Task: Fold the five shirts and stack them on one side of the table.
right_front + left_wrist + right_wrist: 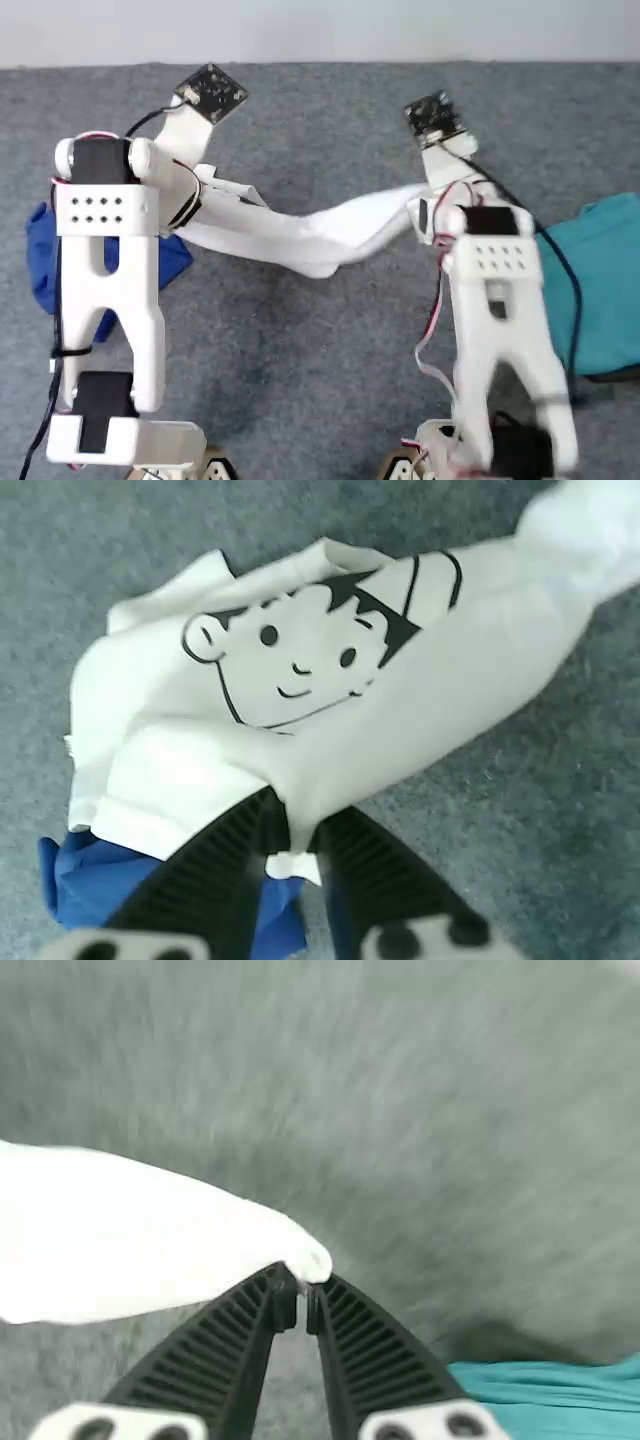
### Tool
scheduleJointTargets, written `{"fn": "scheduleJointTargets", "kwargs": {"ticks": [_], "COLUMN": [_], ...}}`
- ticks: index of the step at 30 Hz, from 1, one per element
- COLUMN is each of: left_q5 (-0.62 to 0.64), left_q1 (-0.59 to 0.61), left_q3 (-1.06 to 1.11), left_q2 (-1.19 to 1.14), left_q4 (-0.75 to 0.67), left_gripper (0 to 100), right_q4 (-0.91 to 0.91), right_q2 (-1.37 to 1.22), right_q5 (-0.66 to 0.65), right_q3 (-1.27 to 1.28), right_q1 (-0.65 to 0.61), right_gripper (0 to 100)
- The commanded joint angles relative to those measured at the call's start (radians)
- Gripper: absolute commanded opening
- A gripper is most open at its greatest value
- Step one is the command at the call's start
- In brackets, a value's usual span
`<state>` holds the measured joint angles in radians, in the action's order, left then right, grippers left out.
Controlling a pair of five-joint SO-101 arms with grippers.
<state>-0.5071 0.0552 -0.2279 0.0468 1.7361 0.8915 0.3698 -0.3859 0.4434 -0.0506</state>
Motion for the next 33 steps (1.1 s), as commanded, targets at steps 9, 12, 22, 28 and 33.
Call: {"fn": "scheduleJointTargets", "kwargs": {"ticks": [9, 12, 22, 28, 33], "left_q5": [0.009, 0.009, 0.006, 0.006, 0.006], "left_q1": [-0.002, -0.002, -0.002, 0.0, 0.0], "left_q3": [-0.019, -0.073, -0.127, -0.125, -0.131], "left_q2": [0.192, 0.304, 0.727, 0.875, 0.914], "left_q4": [-0.014, -0.014, -0.012, -0.012, -0.014], "left_gripper": [1, 1, 1, 1, 1], "right_q4": [0.035, 0.073, 0.357, 0.417, 0.401], "right_q2": [0.369, 0.378, 0.533, 0.697, 0.789], "right_q5": [0.011, 0.051, 0.103, 0.103, 0.103], "right_q3": [-0.153, -0.261, -0.571, -0.623, -0.637], "right_q1": [0.016, 0.016, 0.016, 0.019, 0.128], "right_gripper": [1.0, 1.0, 1.0, 0.9, 0.9]}}
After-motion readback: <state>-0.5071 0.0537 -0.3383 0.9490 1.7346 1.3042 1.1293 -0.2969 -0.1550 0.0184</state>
